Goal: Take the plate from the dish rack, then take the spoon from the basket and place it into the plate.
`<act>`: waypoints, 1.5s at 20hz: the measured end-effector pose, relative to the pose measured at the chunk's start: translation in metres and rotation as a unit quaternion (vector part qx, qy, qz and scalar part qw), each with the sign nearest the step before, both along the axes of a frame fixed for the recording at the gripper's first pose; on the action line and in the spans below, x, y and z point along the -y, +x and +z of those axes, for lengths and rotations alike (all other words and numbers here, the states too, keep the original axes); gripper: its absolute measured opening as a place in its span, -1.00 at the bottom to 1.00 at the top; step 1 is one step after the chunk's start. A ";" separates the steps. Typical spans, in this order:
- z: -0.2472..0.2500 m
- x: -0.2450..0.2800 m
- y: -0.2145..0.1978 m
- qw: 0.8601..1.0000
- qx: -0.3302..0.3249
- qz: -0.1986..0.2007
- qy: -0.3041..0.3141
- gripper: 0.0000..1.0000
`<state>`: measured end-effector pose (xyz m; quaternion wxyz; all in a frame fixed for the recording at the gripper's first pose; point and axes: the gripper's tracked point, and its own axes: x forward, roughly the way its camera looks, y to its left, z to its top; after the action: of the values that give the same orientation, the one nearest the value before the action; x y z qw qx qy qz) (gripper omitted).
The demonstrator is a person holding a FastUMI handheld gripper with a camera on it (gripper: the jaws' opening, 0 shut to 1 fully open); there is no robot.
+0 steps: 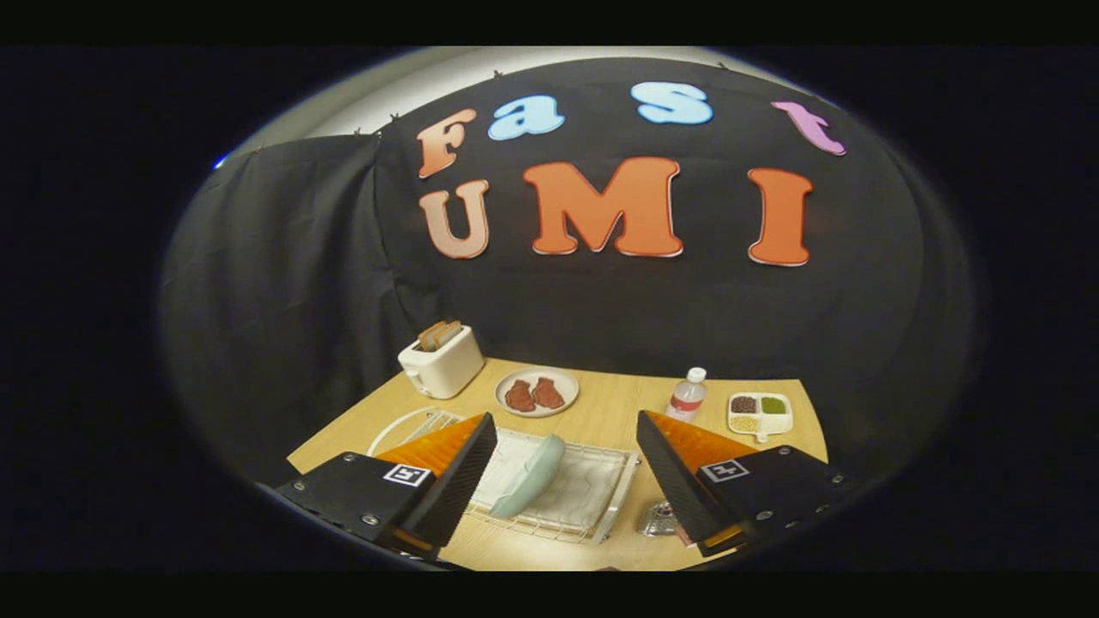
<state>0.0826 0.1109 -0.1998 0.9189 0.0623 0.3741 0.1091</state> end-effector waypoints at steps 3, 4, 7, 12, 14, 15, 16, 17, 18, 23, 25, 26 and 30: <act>-0.037 -0.009 0.004 0.998 -0.061 0.012 -0.027 0.95; -0.051 -0.011 0.004 0.995 -0.082 0.022 -0.043 0.95; -0.088 -0.021 -0.006 0.984 -0.150 0.055 -0.075 0.92; -0.134 -0.034 -0.003 0.969 -0.219 0.062 -0.097 0.59; -0.149 -0.041 -0.010 0.961 -0.252 0.064 -0.098 0.48; -0.156 -0.045 -0.013 0.955 -0.274 0.064 -0.099 0.43; -0.162 -0.048 -0.018 0.949 -0.294 0.059 -0.099 0.40; -0.169 -0.054 -0.021 0.944 -0.310 0.058 -0.099 0.35; -0.173 -0.055 -0.023 0.939 -0.322 0.055 -0.105 0.31; -0.195 -0.064 -0.030 0.918 -0.371 0.044 -0.131 -0.06; -0.201 -0.064 -0.032 0.911 -0.385 0.034 -0.145 -0.12; -0.204 -0.064 -0.032 0.908 -0.390 0.031 -0.152 -0.13; -0.215 -0.071 -0.039 0.892 -0.416 0.026 -0.177 -0.15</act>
<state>0.0436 0.1819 -0.4152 0.6717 -0.0709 0.7368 0.0288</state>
